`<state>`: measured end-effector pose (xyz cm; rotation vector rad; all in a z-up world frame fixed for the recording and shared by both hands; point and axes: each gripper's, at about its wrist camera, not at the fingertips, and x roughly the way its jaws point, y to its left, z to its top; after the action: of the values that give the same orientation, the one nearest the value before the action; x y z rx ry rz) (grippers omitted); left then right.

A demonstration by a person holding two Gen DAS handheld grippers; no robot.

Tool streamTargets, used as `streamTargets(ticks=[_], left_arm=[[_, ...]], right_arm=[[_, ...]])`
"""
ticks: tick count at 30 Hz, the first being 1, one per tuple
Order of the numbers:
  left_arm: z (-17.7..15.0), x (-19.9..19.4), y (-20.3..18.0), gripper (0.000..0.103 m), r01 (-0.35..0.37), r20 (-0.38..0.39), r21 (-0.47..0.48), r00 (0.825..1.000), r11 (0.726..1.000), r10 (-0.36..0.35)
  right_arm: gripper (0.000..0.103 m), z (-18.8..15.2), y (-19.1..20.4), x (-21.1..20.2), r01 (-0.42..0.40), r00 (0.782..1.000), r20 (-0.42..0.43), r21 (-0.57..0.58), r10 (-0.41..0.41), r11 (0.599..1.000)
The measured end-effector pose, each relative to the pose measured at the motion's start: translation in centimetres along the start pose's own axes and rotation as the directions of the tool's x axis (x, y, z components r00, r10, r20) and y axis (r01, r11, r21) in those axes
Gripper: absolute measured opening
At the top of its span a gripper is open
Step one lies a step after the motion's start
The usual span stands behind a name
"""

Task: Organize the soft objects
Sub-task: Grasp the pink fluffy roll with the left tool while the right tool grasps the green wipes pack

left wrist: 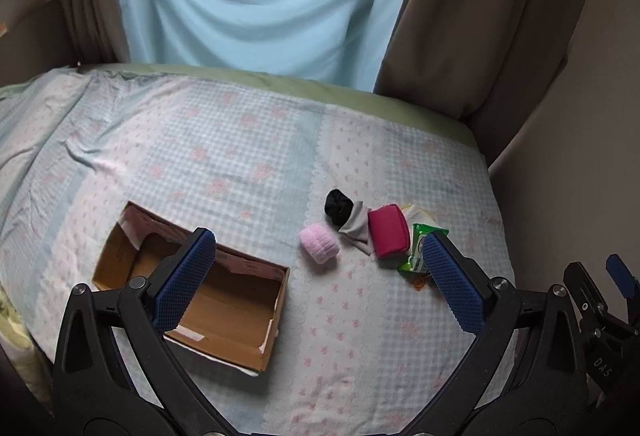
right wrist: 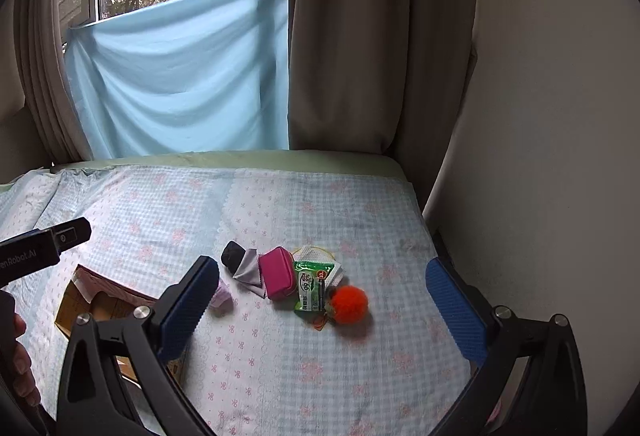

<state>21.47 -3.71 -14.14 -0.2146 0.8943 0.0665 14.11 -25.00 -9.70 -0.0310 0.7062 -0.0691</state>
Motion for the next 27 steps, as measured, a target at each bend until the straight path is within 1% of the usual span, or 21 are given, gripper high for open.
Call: streamTargets(ticks=[3,6,9,10,12,15,17,20,22,25,26,27], left_arm=[[0.4,6.0,-1.1,0.102,-0.008,-0.076,-0.032,0.997,0.999,0.006],[0.7,11.9,-1.7,0.102,-0.017,-0.145,-0.056,0.989,0.998,0.009],[0.6,17.7,-1.8,0.101,-0.023,-0.223,-0.078,0.975,0.997,0.005],[0.5,19.5,-1.7,0.101,-0.028,-0.246,-0.082,0.969,0.996,0.007],[0.1,22.9,-1.4,0.097,-0.045,-0.289,-0.086,0.957,0.995,0.018],[-0.5,27.2,-0.9,0.092,-0.066,-0.356,-0.099,0.934,0.993,0.027],[-1.2,29.4,-0.6,0.09,-0.077,-0.389,-0.112,0.921,0.991,0.028],[-2.0,32.0,-0.1,0.089,-0.092,-0.422,-0.118,0.906,0.989,0.033],[-2.6,33.2,0.1,0.088,-0.099,-0.44,-0.119,0.897,0.988,0.037],[-3.3,34.8,0.4,0.087,-0.105,-0.464,-0.125,0.885,0.987,0.035],[-3.6,35.3,0.4,0.086,-0.104,-0.471,-0.13,0.882,0.986,0.031],[-3.8,35.7,0.5,0.083,-0.104,-0.478,-0.132,0.878,0.986,0.029]], right_arm=[[0.103,-0.6,-0.4,4.9,-0.027,0.999,-0.038,-0.023,0.026,0.999],[0.103,-1.7,-0.6,10.0,-0.049,0.996,-0.078,-0.029,0.047,0.998],[0.102,-3.1,-0.7,14.9,-0.056,0.991,-0.122,-0.027,0.052,0.998],[0.099,-3.5,-0.5,16.2,-0.053,0.99,-0.134,-0.029,0.049,0.998],[0.099,-4.5,-0.2,19.1,-0.044,0.987,-0.153,-0.037,0.038,0.998],[0.099,-5.8,0.2,22.9,-0.037,0.982,-0.189,-0.055,0.026,0.998],[0.096,-6.5,0.2,25.3,-0.038,0.977,-0.212,-0.059,0.025,0.998],[0.092,-7.6,0.4,28.6,-0.044,0.969,-0.246,-0.07,0.026,0.997],[0.09,-8.2,0.8,30.3,-0.049,0.964,-0.267,-0.09,0.023,0.995],[0.084,-8.8,1.2,32.5,-0.06,0.956,-0.291,-0.116,0.024,0.991],[0.082,-9.0,1.4,33.0,-0.066,0.954,-0.298,-0.122,0.027,0.99],[0.08,-9.1,1.5,33.4,-0.071,0.951,-0.306,-0.128,0.029,0.989]])
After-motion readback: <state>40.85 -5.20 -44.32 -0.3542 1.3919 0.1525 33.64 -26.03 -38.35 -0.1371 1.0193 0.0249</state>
